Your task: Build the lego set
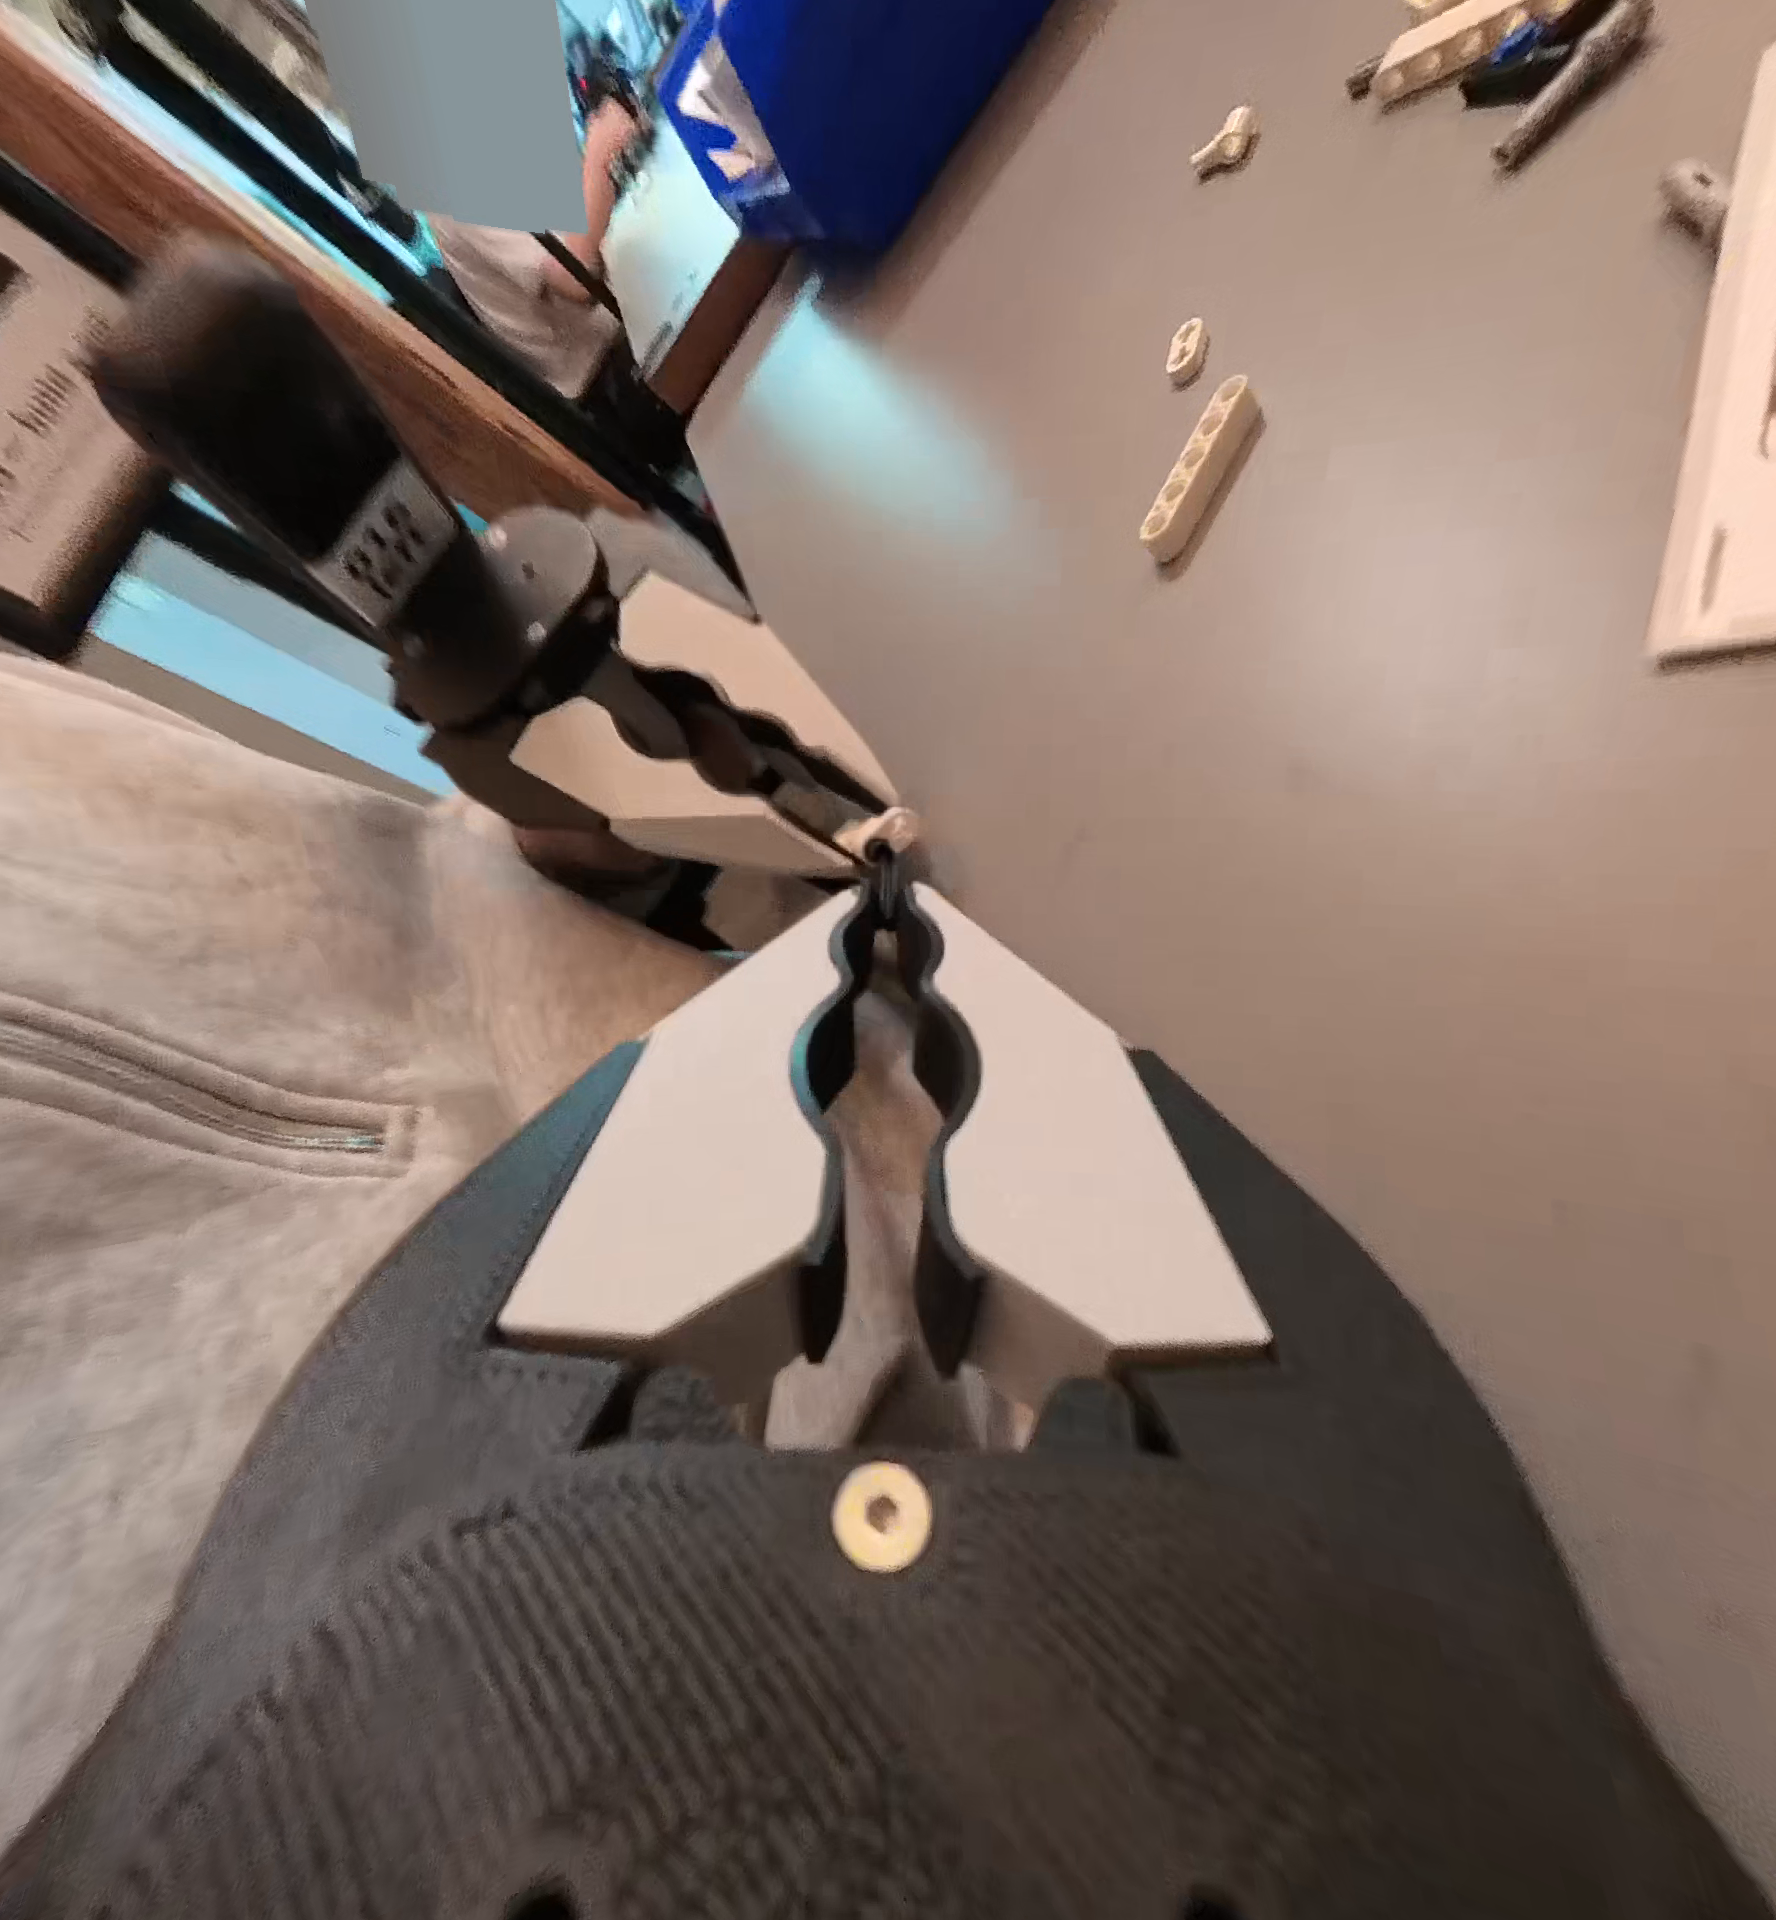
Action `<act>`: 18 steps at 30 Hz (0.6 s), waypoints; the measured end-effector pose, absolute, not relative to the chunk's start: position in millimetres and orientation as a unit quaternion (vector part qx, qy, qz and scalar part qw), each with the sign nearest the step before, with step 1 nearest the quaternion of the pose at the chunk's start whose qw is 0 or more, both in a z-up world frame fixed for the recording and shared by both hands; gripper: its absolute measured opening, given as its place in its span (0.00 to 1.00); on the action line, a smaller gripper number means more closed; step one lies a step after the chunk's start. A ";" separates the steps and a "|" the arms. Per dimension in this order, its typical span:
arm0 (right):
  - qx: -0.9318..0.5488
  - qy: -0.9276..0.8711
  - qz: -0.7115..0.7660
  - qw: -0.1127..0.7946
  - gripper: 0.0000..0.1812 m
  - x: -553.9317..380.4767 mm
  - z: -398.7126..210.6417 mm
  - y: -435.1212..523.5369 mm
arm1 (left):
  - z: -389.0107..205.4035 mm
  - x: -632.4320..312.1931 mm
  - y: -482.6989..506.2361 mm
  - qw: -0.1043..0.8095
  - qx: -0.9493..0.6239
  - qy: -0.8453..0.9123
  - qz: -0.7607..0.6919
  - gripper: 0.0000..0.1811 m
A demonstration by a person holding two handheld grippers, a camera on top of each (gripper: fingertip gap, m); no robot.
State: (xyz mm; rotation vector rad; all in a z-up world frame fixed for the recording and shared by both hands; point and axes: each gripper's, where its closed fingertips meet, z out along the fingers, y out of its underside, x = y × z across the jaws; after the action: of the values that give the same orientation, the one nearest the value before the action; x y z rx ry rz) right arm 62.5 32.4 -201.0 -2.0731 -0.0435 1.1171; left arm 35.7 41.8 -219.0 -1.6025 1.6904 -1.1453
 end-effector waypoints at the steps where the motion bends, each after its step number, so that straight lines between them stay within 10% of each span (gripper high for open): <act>1: -0.805 -0.003 0.457 0.379 0.01 62.6 -199.4 29.6 | -216.7 34.7 35.3 0.268 -0.595 0.612 -0.446 0.06; 18: -0.807 -0.004 0.428 0.407 0.01 59.6 -202.1 7.8 | -225.8 44.4 46.6 0.254 -0.636 0.614 -0.393 0.07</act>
State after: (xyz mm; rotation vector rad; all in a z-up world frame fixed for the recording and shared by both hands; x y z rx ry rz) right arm 59.6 7.8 -202.1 -2.0352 -0.0089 1.0781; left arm 44.4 46.6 -225.8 -1.7271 1.6690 -1.0682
